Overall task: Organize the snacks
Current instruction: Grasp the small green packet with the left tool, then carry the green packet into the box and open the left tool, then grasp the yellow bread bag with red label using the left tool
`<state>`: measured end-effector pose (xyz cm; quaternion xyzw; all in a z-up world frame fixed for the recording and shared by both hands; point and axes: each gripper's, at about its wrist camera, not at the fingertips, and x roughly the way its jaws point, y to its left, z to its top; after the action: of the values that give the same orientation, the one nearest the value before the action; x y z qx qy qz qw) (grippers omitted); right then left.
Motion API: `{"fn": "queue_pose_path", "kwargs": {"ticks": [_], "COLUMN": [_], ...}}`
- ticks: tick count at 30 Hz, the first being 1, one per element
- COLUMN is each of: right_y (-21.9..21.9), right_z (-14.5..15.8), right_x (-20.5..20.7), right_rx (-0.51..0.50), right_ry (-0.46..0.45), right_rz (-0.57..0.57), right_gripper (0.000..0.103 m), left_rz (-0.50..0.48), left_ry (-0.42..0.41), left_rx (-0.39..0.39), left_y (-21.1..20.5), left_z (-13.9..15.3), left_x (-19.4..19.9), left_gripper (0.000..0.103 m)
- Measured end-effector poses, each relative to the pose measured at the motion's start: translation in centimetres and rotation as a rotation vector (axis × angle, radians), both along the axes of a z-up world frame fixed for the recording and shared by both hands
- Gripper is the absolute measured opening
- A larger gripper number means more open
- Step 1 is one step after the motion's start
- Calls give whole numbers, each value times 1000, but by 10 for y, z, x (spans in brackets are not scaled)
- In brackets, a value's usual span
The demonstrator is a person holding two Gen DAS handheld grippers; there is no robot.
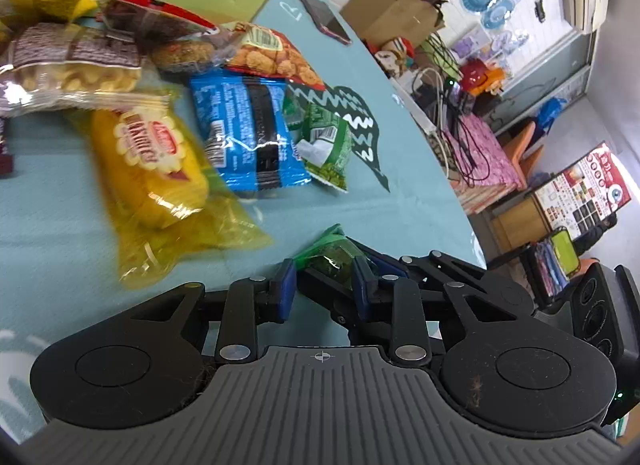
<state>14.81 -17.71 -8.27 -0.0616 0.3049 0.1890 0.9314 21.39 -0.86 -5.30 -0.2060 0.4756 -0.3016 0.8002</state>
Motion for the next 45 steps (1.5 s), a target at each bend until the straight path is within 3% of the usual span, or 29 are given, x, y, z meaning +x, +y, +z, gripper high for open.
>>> {"fn": "queue_pose_path", "kwargs": {"ticks": [3, 7, 11, 14, 18, 24, 25, 27, 28, 29, 31, 33, 37, 41, 45], "right_y": [-2, 1, 23, 45, 73, 99, 100, 99, 97, 96, 89, 82, 64, 53, 53], "right_z": [8, 41, 72, 86, 88, 71, 68, 67, 69, 72, 83, 93, 108, 104, 77], "right_x": [6, 34, 83, 136, 208, 292, 299, 307, 306, 302, 285, 266, 211, 150, 96], "right_rx": [-10, -13, -46, -53, -39, -21, -5, 39, 50, 52, 58, 63, 55, 45, 78], "right_ry": [-25, -127, -250, -288, -261, -139, -118, -86, -86, -100, -143, -174, -247, -254, -158], "right_rz": [-12, 14, 73, 125, 174, 225, 231, 233, 230, 225, 214, 214, 212, 209, 204], "right_gripper": [33, 33, 34, 34, 34, 36, 44, 47, 49, 55, 65, 68, 95, 94, 94], "left_rz": [-12, 13, 91, 159, 228, 279, 283, 294, 300, 306, 317, 322, 322, 331, 341], "left_ry": [-14, -148, -268, -295, -280, -217, -211, -214, -226, -247, -296, -326, -377, -389, -344], "left_rx": [-17, -23, -11, 9, 52, 118, 120, 124, 124, 128, 147, 143, 101, 84, 76], "left_y": [0, 8, 27, 47, 69, 91, 93, 99, 102, 104, 107, 111, 117, 116, 109], "left_z": [10, 52, 91, 105, 103, 71, 67, 64, 66, 69, 80, 88, 99, 95, 76], "left_x": [11, 31, 70, 113, 173, 241, 247, 250, 248, 244, 228, 209, 156, 101, 49], "left_gripper": [4, 4, 5, 4, 4, 4, 5, 19, 33, 41, 45, 49, 56, 61, 62]}}
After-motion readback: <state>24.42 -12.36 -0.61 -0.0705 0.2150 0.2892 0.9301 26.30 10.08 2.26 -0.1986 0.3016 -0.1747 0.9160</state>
